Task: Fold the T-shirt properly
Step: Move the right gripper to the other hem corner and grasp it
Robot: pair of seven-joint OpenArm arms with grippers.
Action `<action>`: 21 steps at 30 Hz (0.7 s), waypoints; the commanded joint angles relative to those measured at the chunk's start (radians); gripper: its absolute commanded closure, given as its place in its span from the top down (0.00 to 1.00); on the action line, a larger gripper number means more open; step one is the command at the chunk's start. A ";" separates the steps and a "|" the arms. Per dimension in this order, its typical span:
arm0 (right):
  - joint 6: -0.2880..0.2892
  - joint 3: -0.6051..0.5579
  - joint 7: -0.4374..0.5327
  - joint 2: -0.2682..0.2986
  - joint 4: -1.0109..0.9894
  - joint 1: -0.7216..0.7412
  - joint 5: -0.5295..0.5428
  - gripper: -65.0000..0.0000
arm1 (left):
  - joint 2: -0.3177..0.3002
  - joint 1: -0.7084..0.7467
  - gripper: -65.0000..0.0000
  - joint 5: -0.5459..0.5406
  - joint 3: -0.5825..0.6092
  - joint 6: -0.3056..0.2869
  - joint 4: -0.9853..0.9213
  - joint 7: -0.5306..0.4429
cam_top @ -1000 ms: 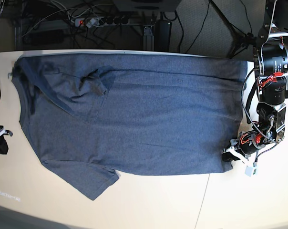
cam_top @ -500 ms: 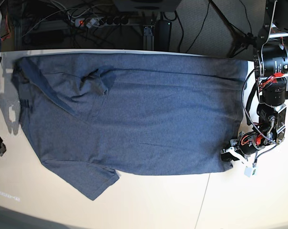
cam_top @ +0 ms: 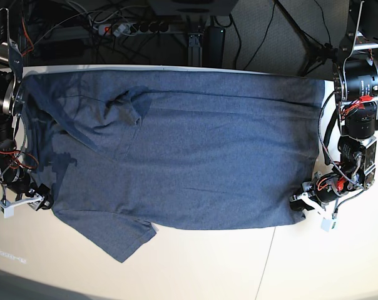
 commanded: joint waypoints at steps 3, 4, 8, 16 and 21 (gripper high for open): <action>0.077 -0.003 -0.027 -0.006 0.005 0.019 -0.031 0.60 | -0.013 -0.024 0.00 0.001 0.000 -0.008 0.010 0.014; 0.077 -0.003 -0.027 -0.009 0.005 0.019 -0.033 0.60 | -0.013 -0.024 0.00 -0.001 0.000 -0.008 0.010 0.014; 0.077 -0.003 -0.027 -0.025 0.006 0.019 -0.032 0.59 | -0.014 -0.024 0.00 -0.002 0.000 -0.008 0.010 0.014; 0.078 -0.003 -0.030 -0.075 0.015 0.019 -0.074 0.59 | -0.013 -0.024 0.00 -0.002 0.000 -0.008 0.010 0.014; 0.078 -0.003 -0.032 -0.089 0.031 0.019 -0.074 0.59 | -0.014 -0.024 0.00 -0.001 0.000 -0.008 0.010 0.014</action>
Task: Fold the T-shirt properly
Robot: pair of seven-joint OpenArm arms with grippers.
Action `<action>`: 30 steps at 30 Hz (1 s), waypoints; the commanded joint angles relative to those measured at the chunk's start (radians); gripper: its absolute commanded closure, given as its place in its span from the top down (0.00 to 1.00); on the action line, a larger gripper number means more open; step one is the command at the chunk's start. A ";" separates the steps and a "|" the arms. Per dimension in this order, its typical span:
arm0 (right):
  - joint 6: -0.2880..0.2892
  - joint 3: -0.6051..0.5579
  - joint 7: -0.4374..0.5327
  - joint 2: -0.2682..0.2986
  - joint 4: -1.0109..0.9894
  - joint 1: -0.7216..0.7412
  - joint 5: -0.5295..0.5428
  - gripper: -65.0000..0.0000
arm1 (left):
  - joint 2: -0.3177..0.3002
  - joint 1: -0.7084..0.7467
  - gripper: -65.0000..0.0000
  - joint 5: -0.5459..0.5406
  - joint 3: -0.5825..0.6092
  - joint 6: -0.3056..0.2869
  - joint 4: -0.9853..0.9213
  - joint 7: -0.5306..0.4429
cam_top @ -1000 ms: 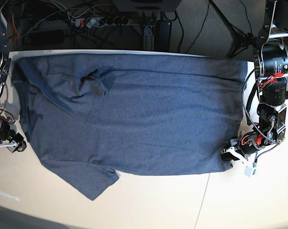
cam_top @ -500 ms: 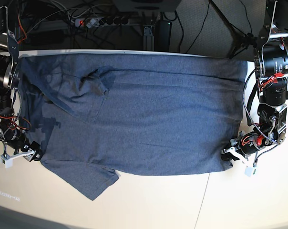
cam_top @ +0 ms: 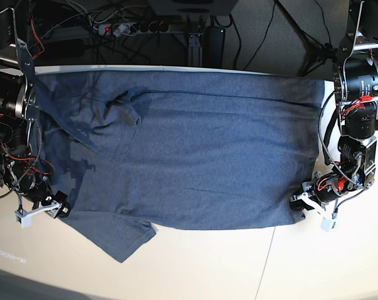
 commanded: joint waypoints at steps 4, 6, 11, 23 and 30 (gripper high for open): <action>0.078 -0.013 -0.059 -0.005 0.005 0.014 -0.015 0.53 | -0.014 -0.024 0.00 0.006 0.000 -0.008 0.010 0.012; 0.078 -0.040 -0.058 -0.006 0.005 0.014 -0.015 0.43 | -0.014 -0.024 0.00 0.005 0.000 -0.008 0.010 0.012; 0.077 -0.090 -0.021 -0.003 0.019 0.013 -0.072 0.10 | -0.014 -0.024 0.00 0.006 0.000 -0.008 0.010 0.011; 0.077 -0.090 0.001 0.020 0.173 0.013 -0.171 0.00 | -0.015 -0.028 0.00 0.020 0.000 -0.008 0.010 0.011; 0.077 -0.090 0.002 0.034 0.177 0.013 -0.167 0.00 | -0.034 -0.054 0.00 0.017 0.000 -0.031 0.010 0.011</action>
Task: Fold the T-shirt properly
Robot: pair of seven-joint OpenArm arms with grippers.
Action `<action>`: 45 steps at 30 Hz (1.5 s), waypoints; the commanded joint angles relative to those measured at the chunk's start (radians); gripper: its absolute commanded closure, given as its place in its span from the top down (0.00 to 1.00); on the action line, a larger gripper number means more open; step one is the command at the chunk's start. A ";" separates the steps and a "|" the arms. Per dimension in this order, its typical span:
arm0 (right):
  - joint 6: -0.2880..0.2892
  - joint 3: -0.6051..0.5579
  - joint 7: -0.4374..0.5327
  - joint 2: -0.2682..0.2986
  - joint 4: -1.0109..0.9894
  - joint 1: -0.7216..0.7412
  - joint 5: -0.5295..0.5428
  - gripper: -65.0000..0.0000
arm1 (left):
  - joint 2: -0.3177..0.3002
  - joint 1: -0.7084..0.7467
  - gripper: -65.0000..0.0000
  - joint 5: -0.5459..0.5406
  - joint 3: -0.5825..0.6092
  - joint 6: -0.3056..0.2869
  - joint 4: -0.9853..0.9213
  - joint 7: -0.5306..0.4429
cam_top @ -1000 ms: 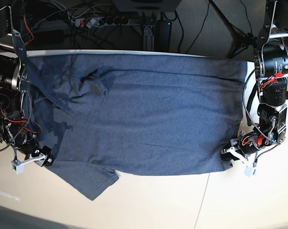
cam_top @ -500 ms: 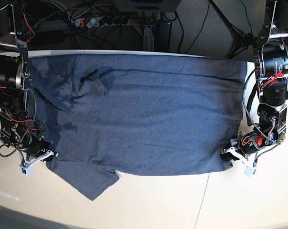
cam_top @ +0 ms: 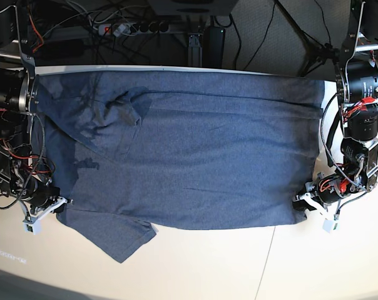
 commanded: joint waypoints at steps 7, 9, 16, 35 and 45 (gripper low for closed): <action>0.077 0.001 0.002 0.046 0.067 0.031 0.073 0.00 | -0.041 -0.075 0.00 -0.023 -0.001 -0.080 0.011 0.005; 0.077 0.001 -0.029 0.056 0.089 0.031 0.104 0.00 | -0.048 -0.077 0.00 -0.048 -0.001 -0.080 0.011 0.023; 0.084 0.001 -0.103 0.087 0.173 -0.002 0.190 0.00 | -0.067 -0.076 0.00 -0.219 -0.001 -0.080 0.011 0.217; 0.084 0.001 -0.149 0.189 0.516 -0.326 0.286 0.00 | -0.133 -0.061 0.00 -0.568 -0.001 -0.080 0.024 0.586; 0.084 0.001 -0.153 0.216 0.544 -0.385 0.296 0.00 | -0.149 0.079 0.00 -0.578 -0.001 -0.080 0.290 0.623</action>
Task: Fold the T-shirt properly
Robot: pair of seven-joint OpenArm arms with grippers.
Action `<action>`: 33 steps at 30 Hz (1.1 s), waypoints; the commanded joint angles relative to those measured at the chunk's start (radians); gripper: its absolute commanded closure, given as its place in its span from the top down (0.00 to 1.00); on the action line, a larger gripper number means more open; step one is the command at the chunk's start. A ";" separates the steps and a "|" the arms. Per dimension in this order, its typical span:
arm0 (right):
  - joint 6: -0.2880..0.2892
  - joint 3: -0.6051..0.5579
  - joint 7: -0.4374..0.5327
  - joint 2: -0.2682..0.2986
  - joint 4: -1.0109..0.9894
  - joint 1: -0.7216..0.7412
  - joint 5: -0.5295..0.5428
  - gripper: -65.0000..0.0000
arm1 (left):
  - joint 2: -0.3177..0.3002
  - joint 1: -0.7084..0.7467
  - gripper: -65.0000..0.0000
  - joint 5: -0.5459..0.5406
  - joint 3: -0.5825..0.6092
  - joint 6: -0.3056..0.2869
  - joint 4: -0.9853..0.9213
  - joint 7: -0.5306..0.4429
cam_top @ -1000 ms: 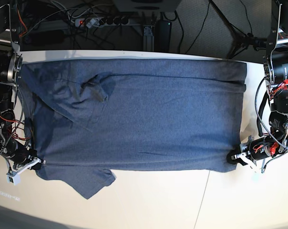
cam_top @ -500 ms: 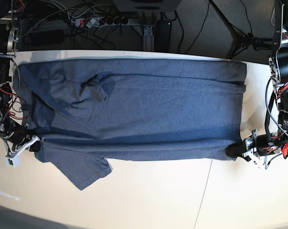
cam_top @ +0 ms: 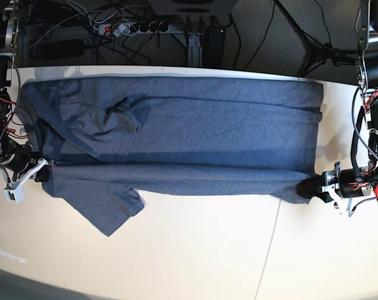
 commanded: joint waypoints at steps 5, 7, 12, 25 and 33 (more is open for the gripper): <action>0.082 0.008 0.018 0.027 0.018 0.003 0.006 0.00 | -0.021 0.049 0.00 0.000 -0.005 -0.031 0.119 -0.006; 0.082 0.008 0.018 0.028 0.018 0.004 0.005 0.00 | -0.022 0.068 0.00 0.000 -0.005 -0.031 0.126 -0.012; 0.082 0.008 0.018 0.027 0.018 0.003 0.006 0.00 | -0.022 0.078 0.00 0.001 -0.005 -0.031 0.127 -0.014; 0.082 0.008 0.049 0.024 0.018 -0.054 0.006 0.00 | -0.021 0.106 0.00 0.050 -0.005 -0.031 0.127 -0.055; 0.081 0.008 0.105 0.024 0.018 -0.047 0.006 0.43 | -0.021 0.109 0.00 0.064 -0.005 -0.031 0.127 -0.072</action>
